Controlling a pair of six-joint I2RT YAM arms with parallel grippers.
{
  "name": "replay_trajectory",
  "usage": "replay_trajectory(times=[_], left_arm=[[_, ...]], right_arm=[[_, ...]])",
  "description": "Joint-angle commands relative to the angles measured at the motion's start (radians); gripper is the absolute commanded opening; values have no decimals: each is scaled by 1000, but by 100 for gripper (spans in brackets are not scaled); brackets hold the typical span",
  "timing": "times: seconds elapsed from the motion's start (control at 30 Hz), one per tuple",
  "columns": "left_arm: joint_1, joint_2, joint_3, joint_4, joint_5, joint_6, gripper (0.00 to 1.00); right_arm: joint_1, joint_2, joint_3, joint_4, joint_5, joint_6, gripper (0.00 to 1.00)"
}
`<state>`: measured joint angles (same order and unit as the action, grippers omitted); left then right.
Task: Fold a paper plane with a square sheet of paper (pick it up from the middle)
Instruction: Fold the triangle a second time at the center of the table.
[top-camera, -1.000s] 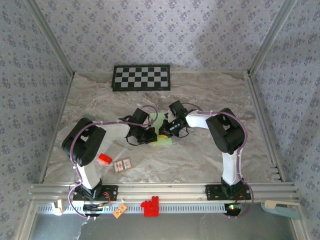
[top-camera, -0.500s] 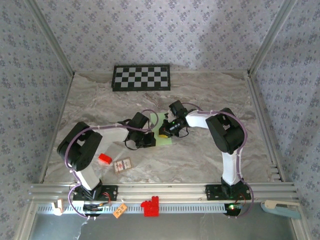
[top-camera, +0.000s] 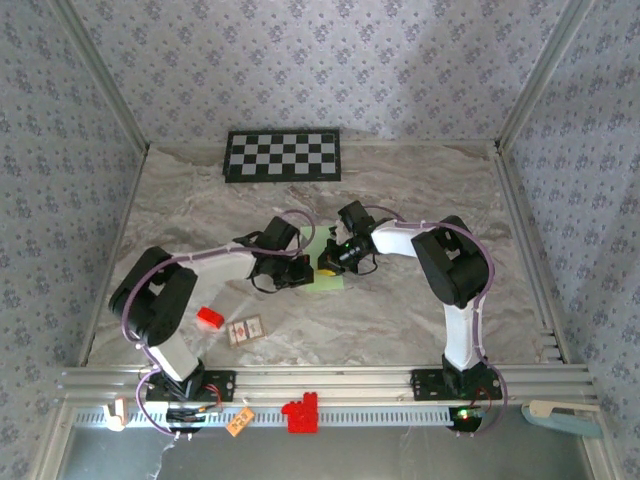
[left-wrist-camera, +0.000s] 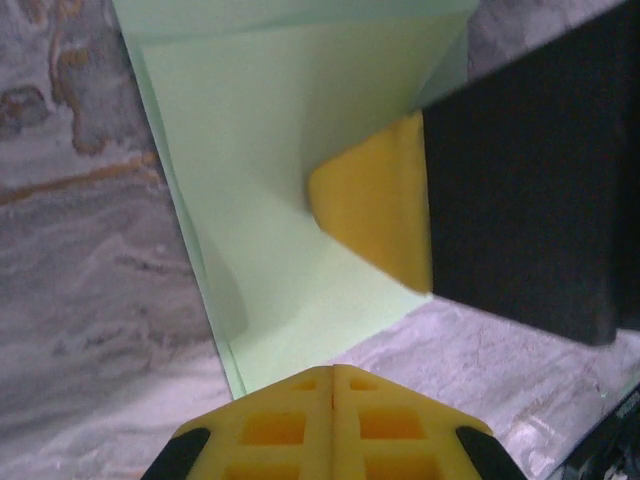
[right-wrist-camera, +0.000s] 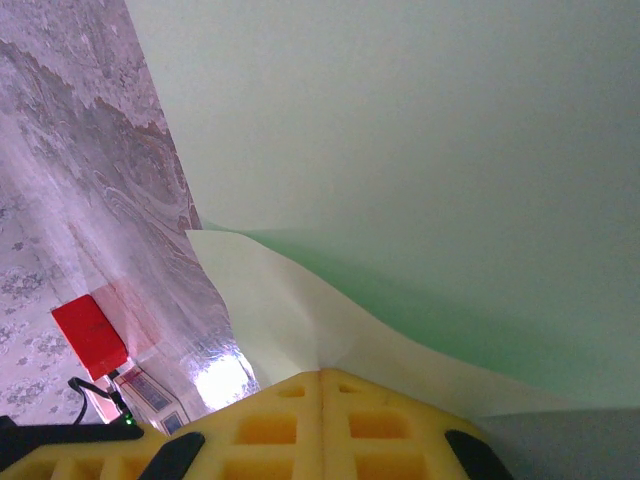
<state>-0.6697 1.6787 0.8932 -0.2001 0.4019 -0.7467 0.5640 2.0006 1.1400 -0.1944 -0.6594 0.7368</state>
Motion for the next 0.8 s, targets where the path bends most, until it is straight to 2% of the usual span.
replay_trajectory(times=[0.0,0.3,0.47,0.63,0.77], left_arm=[[-2,50,23,-2,-27,-28,4],[-2,110,0,-62,-57,-40,1],[-1,116,-18,-99,-72,-44,0],[-2,124,-16,-129,-77,-42,0],[0,134,-17,-161,-78,-47,0]], right_arm=[[-6,87,-42,-76,176,18,0],[-6,28,-42,-19,147,5,0],[3,-31,-36,4,153,-57,1],[-3,1,-37,-15,179,-100,1],[-48,16,-57,20,179,-134,1]])
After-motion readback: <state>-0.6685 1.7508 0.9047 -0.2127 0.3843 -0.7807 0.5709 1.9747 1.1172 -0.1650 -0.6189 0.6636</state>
